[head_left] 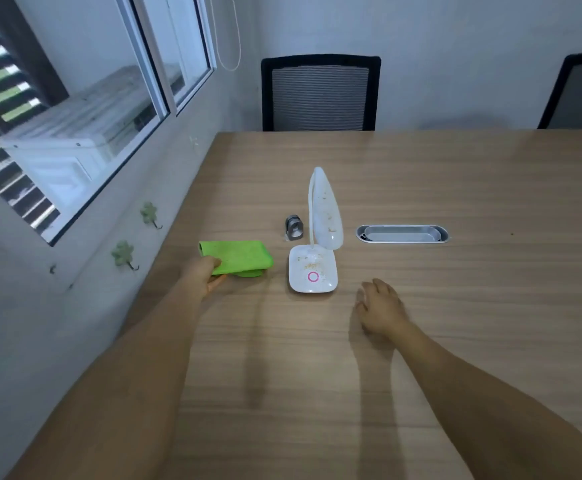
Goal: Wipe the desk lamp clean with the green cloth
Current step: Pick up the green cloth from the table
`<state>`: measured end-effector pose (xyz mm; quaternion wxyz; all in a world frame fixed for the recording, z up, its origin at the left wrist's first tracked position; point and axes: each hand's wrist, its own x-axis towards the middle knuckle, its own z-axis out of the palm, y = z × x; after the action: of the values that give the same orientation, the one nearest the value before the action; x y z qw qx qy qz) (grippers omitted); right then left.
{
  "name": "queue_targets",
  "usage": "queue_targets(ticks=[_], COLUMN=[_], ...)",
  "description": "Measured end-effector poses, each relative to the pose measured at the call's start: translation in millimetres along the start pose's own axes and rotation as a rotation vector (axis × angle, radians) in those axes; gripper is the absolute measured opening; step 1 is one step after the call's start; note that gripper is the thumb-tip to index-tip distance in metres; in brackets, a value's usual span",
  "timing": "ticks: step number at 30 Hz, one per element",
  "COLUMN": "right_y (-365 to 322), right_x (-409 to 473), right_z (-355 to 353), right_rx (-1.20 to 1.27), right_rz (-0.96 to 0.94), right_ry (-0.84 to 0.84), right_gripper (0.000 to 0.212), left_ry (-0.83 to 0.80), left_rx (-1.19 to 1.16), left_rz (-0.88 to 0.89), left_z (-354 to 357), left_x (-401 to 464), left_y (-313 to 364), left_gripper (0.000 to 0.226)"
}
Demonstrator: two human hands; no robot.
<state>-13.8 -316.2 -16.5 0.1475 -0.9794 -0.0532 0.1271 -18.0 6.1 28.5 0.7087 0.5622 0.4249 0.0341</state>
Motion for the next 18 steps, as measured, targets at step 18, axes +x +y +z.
queue_targets(ticks=[18], right_y=[-84], right_x=[-65], right_z=[-17], right_rx=[1.389], right_rz=[0.152], right_ry=[-0.396], right_gripper=[0.067], left_ry=[-0.519], left_rx=[0.086], left_rz=[-0.088], left_z=[-48], left_x=[-96], left_y=[-6], left_gripper=[0.01])
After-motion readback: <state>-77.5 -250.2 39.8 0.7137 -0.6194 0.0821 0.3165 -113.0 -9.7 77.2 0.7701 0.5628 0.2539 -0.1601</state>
